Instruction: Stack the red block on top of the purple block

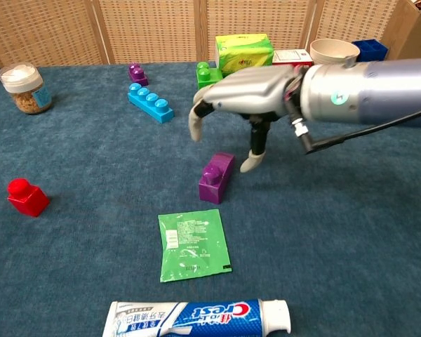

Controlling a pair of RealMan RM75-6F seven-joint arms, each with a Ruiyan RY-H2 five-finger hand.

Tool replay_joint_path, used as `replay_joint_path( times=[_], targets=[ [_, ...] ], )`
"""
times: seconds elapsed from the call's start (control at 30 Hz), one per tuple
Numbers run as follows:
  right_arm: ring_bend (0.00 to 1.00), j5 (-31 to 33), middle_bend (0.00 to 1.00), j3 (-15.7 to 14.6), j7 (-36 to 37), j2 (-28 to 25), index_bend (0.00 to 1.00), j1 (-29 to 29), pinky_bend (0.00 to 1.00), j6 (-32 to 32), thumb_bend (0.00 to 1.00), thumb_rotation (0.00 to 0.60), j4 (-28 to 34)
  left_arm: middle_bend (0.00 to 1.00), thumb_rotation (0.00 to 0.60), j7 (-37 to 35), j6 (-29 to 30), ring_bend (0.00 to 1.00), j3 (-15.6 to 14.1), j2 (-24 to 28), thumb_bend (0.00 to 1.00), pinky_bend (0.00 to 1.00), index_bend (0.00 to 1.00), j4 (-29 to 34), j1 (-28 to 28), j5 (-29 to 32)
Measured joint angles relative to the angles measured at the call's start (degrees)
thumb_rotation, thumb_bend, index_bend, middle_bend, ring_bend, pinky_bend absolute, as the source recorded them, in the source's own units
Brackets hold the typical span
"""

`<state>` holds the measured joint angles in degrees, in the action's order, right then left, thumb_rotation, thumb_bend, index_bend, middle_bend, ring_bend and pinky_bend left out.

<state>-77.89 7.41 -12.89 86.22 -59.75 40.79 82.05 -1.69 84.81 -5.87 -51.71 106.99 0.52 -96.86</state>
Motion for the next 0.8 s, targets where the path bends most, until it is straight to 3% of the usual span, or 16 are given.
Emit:
replay_joint_path(
  times=[0.4,0.6,0.8],
  targets=[
    [0.07,0.74,0.24,0.17,2.25,-13.65,0.31,9.06,0.12,11.69,0.0,0.6,8.96,0.24,0.532,7.13,-2.01,0.14,1.37,-0.96,0.38,0.0,0.32,0.95,2.26,-0.7],
    [0.09,-0.24,0.25,-0.44,6.05,-19.59,0.38,15.82,0.13,19.39,0.02,0.6,10.45,0.23,0.531,8.93,-4.44,0.14,1.98,-1.7,0.38,0.0,0.31,1.58,3.99,-0.25],
    [0.15,-1.41,0.32,-1.74,8.47,-22.59,0.44,22.57,0.16,26.81,0.07,0.6,10.3,0.21,0.526,9.49,-5.99,0.14,2.04,-1.87,0.38,0.0,0.3,1.77,5.17,0.03]
  ],
)
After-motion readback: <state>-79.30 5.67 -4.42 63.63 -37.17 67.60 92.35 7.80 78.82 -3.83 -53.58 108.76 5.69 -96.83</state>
